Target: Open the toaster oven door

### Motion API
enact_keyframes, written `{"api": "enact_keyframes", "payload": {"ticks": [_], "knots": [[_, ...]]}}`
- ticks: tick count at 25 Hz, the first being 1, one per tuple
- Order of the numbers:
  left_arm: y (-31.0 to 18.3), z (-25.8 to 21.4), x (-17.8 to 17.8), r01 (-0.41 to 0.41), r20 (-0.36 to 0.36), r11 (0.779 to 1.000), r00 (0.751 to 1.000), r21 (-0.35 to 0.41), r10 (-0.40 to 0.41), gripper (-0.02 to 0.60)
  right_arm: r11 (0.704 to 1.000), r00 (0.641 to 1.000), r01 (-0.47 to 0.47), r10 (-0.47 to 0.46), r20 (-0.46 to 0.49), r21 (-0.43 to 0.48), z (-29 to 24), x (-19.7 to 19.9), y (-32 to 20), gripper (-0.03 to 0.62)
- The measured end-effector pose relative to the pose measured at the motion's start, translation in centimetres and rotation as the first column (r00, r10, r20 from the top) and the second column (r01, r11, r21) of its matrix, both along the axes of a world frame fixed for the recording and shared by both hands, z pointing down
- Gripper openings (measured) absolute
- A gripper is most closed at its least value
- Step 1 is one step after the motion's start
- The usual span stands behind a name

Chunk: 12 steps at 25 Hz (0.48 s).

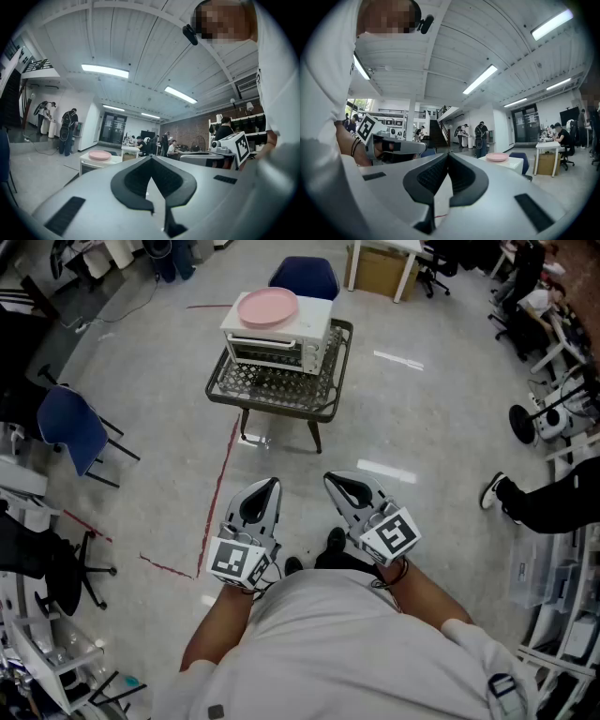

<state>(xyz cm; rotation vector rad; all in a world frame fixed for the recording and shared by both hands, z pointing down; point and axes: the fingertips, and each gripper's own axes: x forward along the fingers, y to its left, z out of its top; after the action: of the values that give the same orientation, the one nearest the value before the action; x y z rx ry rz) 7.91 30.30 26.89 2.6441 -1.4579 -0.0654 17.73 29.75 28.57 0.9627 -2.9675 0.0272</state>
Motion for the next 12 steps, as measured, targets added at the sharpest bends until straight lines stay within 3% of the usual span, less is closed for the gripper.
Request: {"api": "enact_keyframes", "payload": {"ticks": [12], "knots": [[-4.2,-0.2,5.3,0.034,0.002,0.999,0.999,-0.015,-0.034,0.015,1.0,1.0,0.017,-0.017,0.019,0.002,-0.1,6.1,-3.7,0.018]]}}
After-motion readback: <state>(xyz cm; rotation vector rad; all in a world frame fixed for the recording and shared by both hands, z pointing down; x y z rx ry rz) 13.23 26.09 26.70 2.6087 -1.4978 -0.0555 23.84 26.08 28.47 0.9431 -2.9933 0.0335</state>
